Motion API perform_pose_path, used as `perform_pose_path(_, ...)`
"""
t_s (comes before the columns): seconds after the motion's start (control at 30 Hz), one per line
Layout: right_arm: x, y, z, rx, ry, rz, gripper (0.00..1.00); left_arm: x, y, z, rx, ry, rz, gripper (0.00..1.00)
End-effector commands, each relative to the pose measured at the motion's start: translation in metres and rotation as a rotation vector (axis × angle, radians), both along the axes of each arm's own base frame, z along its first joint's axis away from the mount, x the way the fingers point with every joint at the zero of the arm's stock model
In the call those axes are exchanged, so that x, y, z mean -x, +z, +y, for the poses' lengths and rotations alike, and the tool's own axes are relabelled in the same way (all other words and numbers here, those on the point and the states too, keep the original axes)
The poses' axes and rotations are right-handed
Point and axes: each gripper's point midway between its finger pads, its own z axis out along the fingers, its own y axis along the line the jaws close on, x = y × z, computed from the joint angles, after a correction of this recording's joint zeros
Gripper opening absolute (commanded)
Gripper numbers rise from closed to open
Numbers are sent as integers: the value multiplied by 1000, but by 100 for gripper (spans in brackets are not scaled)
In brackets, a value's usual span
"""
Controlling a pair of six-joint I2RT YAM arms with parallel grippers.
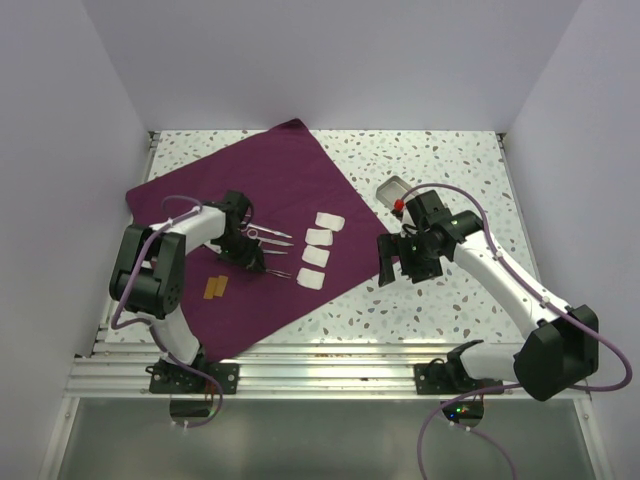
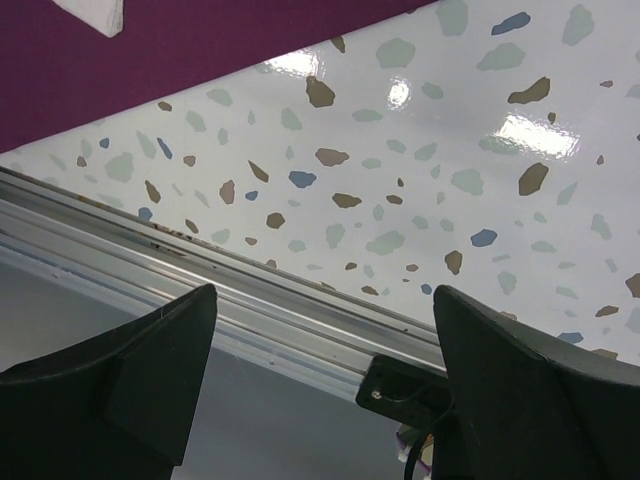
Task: Prepare the surgical pack
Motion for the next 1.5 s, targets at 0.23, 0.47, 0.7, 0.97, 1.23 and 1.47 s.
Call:
perform_pose_path(0.23,-10,15,9,-38,30,-37,95,-24,41,-12,23,-126,-140,0)
perform_pose_path(0.47,-8,41,57,-297,125,7,98,-29,87,-44,73,-506,-369,0)
perform_pose_path(0.7,-19,104,132,-810,260,-8,97,4,156,-122,429,-867,-822,0)
perform_pose_path(0.97,-12,104,157,-861,359,21,84,46,210,-151,674,-1017,-1094,0)
perform_pose_path(1.23,-13,84,159,-814,325,39,65,49,224,-155,700,-1010,-1136,0)
perform_pose_path(1.47,-13,77,163,-816,314,58,58,51,228,-159,731,-1010,-1140,0)
